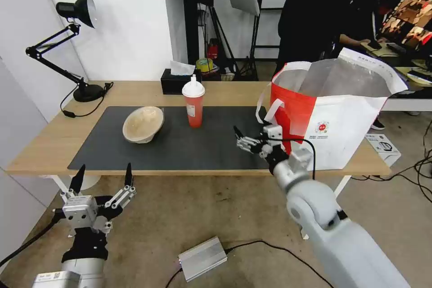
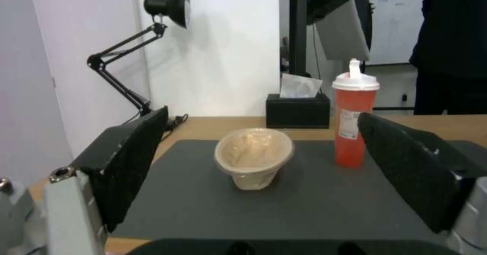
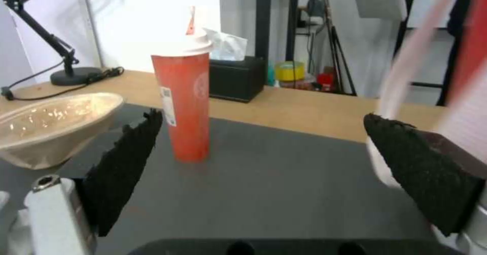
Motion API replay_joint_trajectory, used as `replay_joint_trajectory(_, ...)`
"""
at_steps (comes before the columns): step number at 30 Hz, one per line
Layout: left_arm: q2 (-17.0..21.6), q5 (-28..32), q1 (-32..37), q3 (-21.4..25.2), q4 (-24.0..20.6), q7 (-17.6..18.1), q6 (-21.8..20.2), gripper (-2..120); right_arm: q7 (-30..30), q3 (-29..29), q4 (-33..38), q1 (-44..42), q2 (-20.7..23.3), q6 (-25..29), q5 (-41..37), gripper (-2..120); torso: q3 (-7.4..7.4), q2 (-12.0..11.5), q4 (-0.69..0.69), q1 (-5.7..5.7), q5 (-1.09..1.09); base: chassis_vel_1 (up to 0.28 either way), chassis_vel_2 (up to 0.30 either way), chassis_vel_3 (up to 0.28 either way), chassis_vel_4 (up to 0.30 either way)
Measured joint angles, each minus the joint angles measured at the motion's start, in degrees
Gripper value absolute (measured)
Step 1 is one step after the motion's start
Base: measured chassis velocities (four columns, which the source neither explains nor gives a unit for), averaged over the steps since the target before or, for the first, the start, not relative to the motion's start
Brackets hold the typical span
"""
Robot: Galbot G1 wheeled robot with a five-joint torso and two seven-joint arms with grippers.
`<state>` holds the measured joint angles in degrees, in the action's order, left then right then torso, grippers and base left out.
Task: Pick up the trash from the table and place it into the takeout bag.
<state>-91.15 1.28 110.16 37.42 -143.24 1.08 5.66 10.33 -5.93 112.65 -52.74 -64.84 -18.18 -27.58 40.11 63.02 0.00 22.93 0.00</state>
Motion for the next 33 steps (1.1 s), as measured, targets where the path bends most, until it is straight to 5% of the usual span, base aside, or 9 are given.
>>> replay_joint_trajectory(33, 0.0, 0.1, 0.0, 0.7, 0.0, 0.1, 0.0, 100, -2.7, 11.6, -24.0, 19.0, -11.9, 0.5, 0.3, 100, -0.01, 0.0, 0.00, -0.01, -0.01, 0.000, 0.000, 0.000, 0.000)
